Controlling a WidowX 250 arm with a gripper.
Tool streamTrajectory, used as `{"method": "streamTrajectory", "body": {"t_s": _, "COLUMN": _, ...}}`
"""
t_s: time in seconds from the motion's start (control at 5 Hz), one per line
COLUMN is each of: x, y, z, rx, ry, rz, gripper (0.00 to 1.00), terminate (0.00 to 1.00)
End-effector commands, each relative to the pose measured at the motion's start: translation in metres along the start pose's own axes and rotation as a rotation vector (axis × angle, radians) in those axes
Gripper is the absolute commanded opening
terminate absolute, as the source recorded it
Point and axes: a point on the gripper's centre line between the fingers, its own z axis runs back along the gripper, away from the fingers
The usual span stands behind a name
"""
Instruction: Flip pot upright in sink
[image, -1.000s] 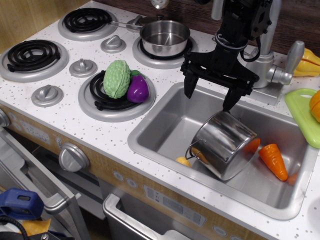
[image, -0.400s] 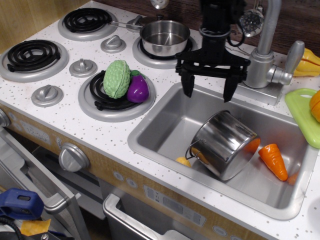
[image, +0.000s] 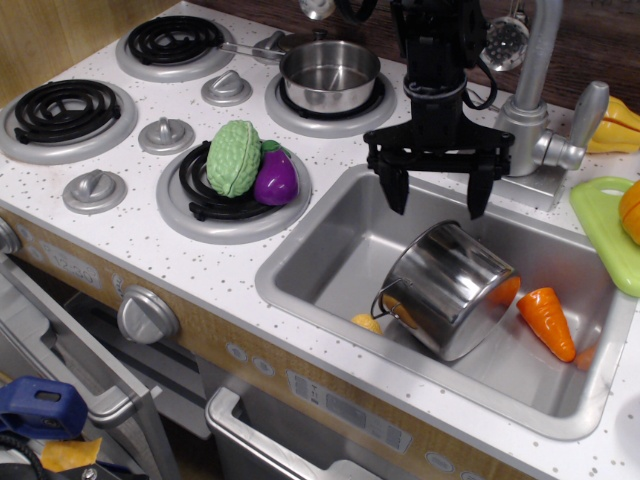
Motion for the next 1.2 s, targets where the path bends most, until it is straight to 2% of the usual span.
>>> {"method": "streamTrajectory", "body": {"t_s": 0.0, "x": 0.009, "y": -0.005, "z": 0.006, "rx": -0.081, "ry": -0.067, "rz": 0.022, "gripper": 1.0, "terminate": 0.0}}
{"method": "streamTrajectory", "body": {"t_s": 0.4, "x": 0.004, "y": -0.007, "z": -0.01, "rx": -0.184, "ry": -0.105, "rz": 0.074, "gripper": 1.0, "terminate": 0.0}}
{"method": "streamTrajectory", "body": {"t_s": 0.6, "x": 0.004, "y": -0.015, "z": -0.013, "rx": -0.147, "ry": -0.105, "rz": 0.077, "gripper": 1.0, "terminate": 0.0}}
{"method": "streamTrajectory", "body": {"t_s": 0.8, "x": 0.001, "y": -0.022, "z": -0.016, "rx": -0.174, "ry": -0.114, "rz": 0.119, "gripper": 1.0, "terminate": 0.0}}
{"method": "streamTrajectory", "body": {"t_s": 1.0, "x": -0.003, "y": -0.038, "z": -0.024, "rx": -0.198, "ry": -0.136, "rz": 0.222, "gripper": 1.0, "terminate": 0.0}}
